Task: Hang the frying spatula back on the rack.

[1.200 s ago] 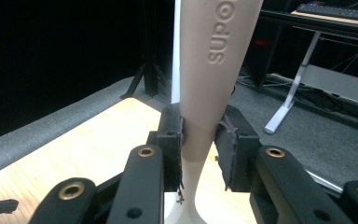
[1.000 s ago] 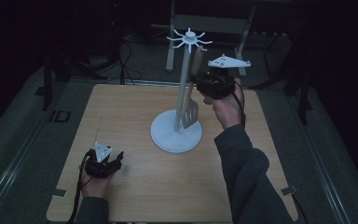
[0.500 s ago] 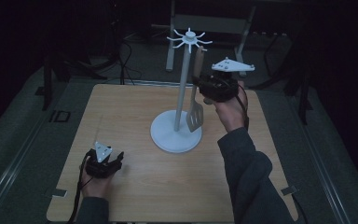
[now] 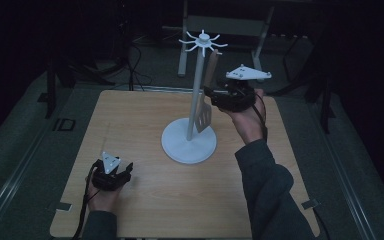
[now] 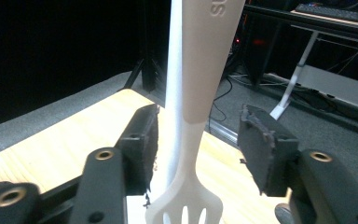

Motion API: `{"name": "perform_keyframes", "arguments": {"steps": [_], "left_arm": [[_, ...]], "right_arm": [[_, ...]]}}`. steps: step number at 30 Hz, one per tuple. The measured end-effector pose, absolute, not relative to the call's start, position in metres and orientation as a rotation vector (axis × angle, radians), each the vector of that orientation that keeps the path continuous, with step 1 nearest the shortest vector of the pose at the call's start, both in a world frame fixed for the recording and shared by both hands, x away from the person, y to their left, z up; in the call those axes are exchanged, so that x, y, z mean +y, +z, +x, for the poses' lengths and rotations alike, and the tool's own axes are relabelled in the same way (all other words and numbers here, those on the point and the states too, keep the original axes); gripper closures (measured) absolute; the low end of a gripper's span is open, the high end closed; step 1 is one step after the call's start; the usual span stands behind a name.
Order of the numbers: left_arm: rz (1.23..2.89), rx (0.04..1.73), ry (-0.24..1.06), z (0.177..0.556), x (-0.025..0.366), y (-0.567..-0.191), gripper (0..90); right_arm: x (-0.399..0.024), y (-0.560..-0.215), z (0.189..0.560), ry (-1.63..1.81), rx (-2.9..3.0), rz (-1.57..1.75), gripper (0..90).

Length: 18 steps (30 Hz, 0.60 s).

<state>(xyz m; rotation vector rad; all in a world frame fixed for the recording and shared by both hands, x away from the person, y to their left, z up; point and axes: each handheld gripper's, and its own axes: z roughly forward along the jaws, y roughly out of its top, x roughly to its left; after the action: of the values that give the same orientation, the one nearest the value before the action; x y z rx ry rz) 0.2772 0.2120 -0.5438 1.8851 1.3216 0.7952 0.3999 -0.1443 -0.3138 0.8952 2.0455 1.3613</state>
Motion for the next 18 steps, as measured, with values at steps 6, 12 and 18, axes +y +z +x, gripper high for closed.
{"name": "perform_keyframes", "arguments": {"steps": [6, 12, 18], "left_arm": [[1.89, 1.318, 0.794, 0.278, 0.211, -0.544, 44.3], [1.891, 1.318, 0.793, 0.278, 0.211, -0.544, 44.3], [1.892, 1.318, 0.792, 0.279, 0.21, -0.544, 44.3]], "right_arm": [[-0.146, -0.315, 0.399, 1.343, 2.04, 0.903, 40.3], [-0.15, -0.318, 0.397, 1.331, 2.046, 0.903, 36.9], [-0.155, -0.323, 0.395, 1.315, 2.056, 0.907, 35.6]]}}
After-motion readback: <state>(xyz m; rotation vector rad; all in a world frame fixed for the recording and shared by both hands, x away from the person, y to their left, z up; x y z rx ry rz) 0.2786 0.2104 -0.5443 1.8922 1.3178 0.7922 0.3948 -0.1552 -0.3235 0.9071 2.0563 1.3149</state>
